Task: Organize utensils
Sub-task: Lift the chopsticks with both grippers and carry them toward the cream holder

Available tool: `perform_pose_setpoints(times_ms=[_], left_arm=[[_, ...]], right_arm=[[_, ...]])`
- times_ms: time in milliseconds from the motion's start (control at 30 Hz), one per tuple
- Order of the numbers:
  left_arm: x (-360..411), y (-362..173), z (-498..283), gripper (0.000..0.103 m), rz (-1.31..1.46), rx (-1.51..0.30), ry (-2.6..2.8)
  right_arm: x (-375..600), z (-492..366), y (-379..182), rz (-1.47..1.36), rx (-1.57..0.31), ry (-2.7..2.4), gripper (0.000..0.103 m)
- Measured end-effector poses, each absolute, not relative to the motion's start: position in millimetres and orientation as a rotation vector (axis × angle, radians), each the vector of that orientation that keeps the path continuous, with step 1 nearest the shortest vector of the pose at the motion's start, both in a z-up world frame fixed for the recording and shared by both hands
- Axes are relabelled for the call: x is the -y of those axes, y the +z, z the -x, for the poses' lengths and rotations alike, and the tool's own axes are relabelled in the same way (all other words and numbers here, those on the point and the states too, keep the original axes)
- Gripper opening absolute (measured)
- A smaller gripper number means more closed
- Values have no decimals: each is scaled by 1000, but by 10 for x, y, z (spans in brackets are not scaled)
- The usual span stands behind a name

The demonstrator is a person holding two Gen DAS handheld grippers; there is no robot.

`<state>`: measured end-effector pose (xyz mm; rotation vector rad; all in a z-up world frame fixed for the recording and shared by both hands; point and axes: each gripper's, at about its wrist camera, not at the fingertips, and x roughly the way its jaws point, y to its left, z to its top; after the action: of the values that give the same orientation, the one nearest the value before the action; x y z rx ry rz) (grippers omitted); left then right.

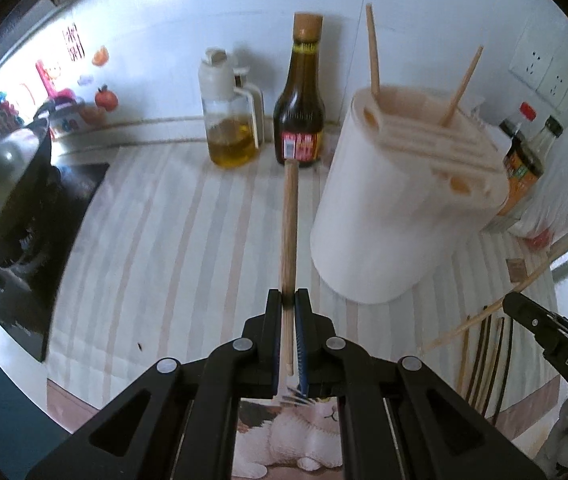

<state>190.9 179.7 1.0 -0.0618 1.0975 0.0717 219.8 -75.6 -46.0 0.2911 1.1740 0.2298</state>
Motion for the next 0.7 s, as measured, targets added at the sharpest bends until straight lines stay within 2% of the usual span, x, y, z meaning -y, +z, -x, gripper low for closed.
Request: perform_pose_setpoints(times_ms=[33,67,267,433,600,700], left_arm=[[-1794,44,-1914,4,58,-1089,74],[-1788,87,-1923,4,52,-1078,75],[-1741,254,-1991,4,35,-1036,74],[-1777,61,-2129,4,44,-1068,113],[-1848,-188,-2279,4,62,-1109,161],[-1859,-232,-2368,4,59,-1106,176]], right_arm=[[746,-2212,-417,-293,-1159,232,5],[751,-2217,-372,-293,-1147,231,0],[777,-2317,-165,-311,-1116,249,0],[972,-2531,-733,-503,-1282,221,1],[1184,-2657,-1240,-581,-1380,102,9],[1227,-2798,-1393,-582,-1375,69,20]])
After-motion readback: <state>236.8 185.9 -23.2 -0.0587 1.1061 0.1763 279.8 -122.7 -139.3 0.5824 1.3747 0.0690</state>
